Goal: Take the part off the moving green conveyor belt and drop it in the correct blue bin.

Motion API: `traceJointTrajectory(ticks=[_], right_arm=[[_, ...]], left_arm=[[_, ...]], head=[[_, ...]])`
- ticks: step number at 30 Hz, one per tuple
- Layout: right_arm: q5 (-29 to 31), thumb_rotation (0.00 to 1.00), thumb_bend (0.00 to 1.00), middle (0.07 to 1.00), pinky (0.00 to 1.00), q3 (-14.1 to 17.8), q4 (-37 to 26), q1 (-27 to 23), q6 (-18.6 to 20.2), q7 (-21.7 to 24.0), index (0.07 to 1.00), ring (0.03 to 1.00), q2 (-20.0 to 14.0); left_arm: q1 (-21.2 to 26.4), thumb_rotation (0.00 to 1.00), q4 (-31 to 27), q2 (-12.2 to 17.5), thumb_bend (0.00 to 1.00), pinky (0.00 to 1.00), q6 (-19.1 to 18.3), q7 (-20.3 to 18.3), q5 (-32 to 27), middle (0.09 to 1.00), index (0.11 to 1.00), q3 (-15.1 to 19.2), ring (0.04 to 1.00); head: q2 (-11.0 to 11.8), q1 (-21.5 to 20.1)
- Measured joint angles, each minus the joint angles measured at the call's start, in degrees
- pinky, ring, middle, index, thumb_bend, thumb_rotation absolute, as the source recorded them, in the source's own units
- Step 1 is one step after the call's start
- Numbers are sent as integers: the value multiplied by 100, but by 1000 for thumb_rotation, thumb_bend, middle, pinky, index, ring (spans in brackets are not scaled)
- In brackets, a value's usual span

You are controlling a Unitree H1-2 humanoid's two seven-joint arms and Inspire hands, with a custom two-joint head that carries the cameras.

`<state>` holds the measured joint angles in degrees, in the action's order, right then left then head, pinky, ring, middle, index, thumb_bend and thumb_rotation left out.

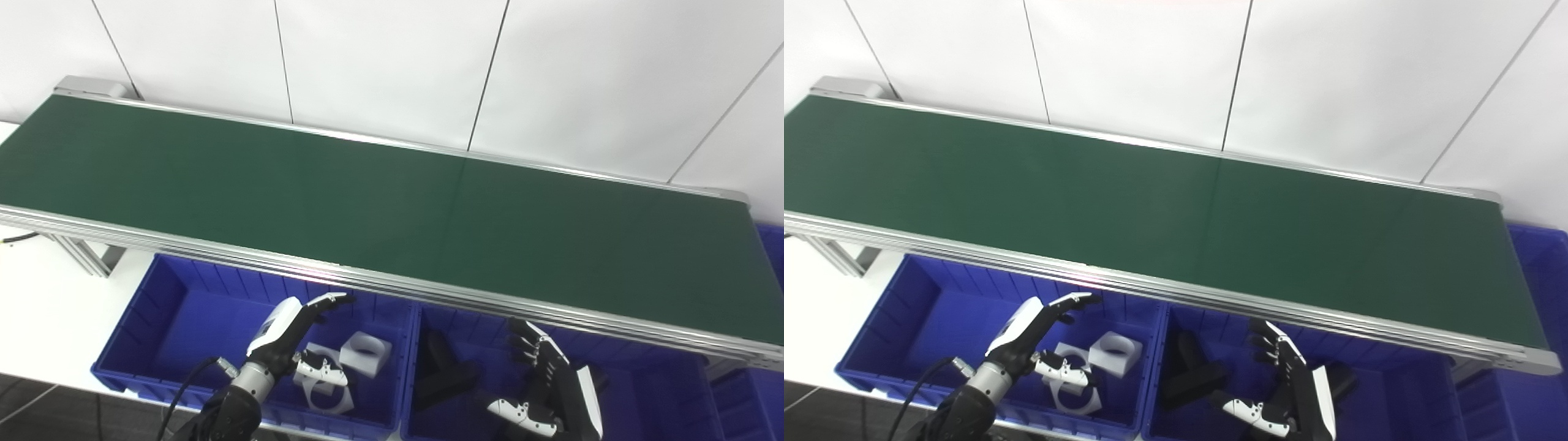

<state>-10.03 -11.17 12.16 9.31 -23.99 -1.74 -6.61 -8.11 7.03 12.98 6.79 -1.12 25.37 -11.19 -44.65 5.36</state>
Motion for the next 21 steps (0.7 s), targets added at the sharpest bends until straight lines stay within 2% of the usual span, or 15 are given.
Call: traceJointTrajectory(ticks=[3, 4, 5, 7, 10, 11, 13, 14, 15, 16, 17, 19, 21], right_arm=[[-4, 0, 659, 814, 685, 3, -30, 7, 1, 1, 792, 776, 8], [-16, 0, 658, 814, 685, 2, -43, 8, 1, 1, 791, 776, 22], [-36, 0, 658, 814, 685, 1, -59, 12, 1, 1, 792, 776, 34], [-78, 0, 658, 816, 687, -6, -85, 19, 2, 0, 793, 778, 67], [-100, 0, 656, 824, 696, -7, -102, 52, 2, -3, 801, 788, 159], [-117, 0, 654, 827, 702, -11, -101, 54, 3, -7, 808, 792, 198], [-216, 0, 654, 828, 703, -11, -102, 53, 4, -46, 811, 794, 287], [-264, 0, 655, 827, 701, -11, -101, 54, 5, -76, 812, 794, 333], [-326, 0, 655, 827, 700, -10, -93, 54, 4, -124, 813, 794, 373], [-368, 0, 656, 826, 699, -5, -81, 54, 4, -144, 813, 794, 410], [-438, 0, 658, 824, 695, -3, -75, 55, 4, -160, 812, 792, 441], [-557, 0, 657, 822, 687, 5, -75, 60, 5, -206, 812, 790, 500], [-650, 0, 656, 823, 684, 28, -68, 69, 5, -323, 814, 791, 573]], left_arm=[[-38, 0, -26, 29, 801, 807, 1, -98, -195, 842, 769, 13, 859], [-60, 0, -28, 29, 779, 794, 5, -174, -377, 828, 766, 34, 834], [-87, 0, -32, 16, 763, 802, 13, -264, -633, 825, 765, 78, 830], [-180, 0, -176, -44, 729, 841, -47, -501, -1302, 831, 758, 250, 848], [-341, 0, -567, -168, 696, 794, -87, -753, -2078, 790, 719, 402, 810], [-359, 0, -621, -207, 684, 759, -66, -806, -2226, 749, 686, 417, 772], [-369, 0, -620, -289, 677, 731, -13, -845, -2422, 717, 665, 475, 738], [-373, 0, -603, -335, 668, 699, 82, -857, -2511, 688, 649, 522, 703], [-374, 0, -584, -374, 660, 683, 201, -868, -2618, 676, 643, 566, 686], [-372, 0, -580, -405, 651, 665, 278, -873, -2699, 666, 641, 608, 668], [-368, 0, -574, -420, 641, 651, 358, -875, -2734, 654, 639, 639, 651], [-354, 0, -544, -422, 631, 650, 464, -885, -2840, 639, 644, 692, 642], [-317, 0, -385, -423, 634, 647, 602, -900, -2946, 641, 651, 726, 641]], head=[[-18, -132], [-26, -289], [-26, -290], [-44, -553], [-53, -853], [-53, -1036], [-44, -1072], [-53, -1299], [-62, -1301], [-62, -1562], [-62, -1565], [-53, -2020], [-53, -2048]])
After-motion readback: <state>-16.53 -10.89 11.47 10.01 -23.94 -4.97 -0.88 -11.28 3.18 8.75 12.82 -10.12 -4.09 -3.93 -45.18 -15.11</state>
